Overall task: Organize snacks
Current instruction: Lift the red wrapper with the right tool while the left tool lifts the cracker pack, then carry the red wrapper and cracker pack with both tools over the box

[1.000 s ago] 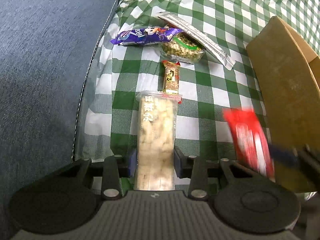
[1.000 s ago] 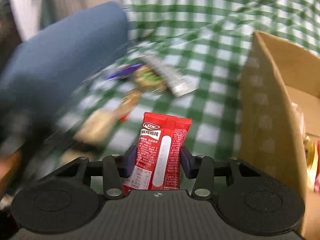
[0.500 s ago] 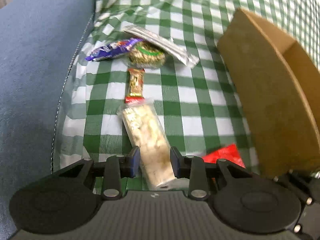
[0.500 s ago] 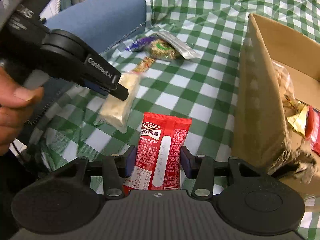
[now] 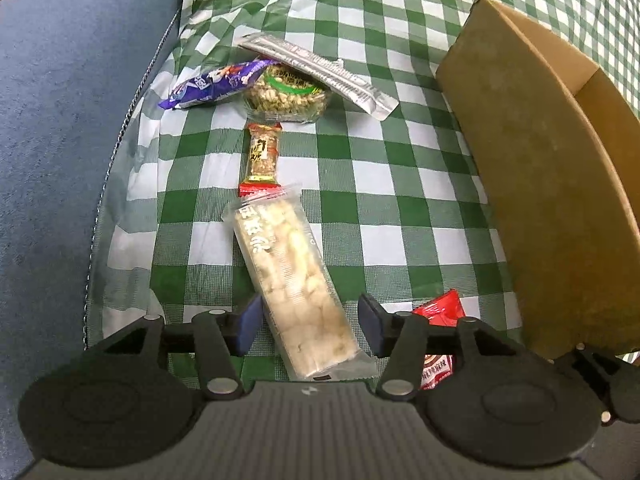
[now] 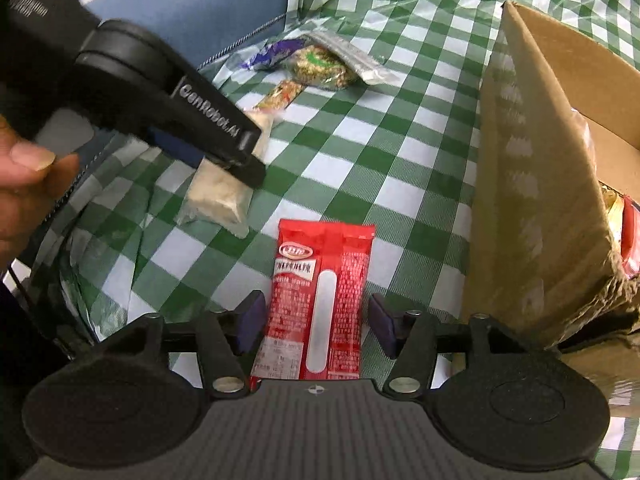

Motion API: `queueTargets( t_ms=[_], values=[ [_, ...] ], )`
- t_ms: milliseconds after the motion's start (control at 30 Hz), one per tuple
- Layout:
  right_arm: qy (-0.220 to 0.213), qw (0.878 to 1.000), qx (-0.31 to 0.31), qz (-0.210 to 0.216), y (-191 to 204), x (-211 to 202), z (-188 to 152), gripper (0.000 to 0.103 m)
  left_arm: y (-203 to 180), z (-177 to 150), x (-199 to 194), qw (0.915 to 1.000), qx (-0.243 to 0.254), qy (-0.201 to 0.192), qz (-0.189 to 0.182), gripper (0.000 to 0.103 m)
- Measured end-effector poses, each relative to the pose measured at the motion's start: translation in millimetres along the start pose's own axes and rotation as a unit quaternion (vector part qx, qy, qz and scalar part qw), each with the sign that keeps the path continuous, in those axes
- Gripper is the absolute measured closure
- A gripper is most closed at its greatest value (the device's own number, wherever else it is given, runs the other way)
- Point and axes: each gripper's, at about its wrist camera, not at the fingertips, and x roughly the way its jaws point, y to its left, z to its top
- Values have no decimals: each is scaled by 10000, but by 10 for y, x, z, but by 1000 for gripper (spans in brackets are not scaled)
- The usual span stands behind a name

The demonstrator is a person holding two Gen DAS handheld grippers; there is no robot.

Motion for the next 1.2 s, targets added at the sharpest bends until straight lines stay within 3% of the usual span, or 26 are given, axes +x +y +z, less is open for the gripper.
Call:
queueTargets(
  t_ms=[400,500,567,633,800,1200],
  values=[
    [200,9997,-117,-103,-3,43,-40,41,-73,56,117,9996,-133,138,230,44],
    [156,9998,-114,-89,-3,27,-36,52,-84,66,135,9994,-141,149,276,44],
    [122,9999,-98,-71,-9,13,-31,54,-89,67,145,9994,-120,165,293,49],
    [50,9999,-40,-79,-19,-6,-23,54,-85,70,138,9993,-93,137,328,63],
    [-172,9998,99,-73,-59,-69,14,54,-60,76,87,9996,-127,38,262,64],
    [70,9998,43,-159,-20,38,-25,54,-91,59,135,9996,-6,139,229,63]
  ],
)
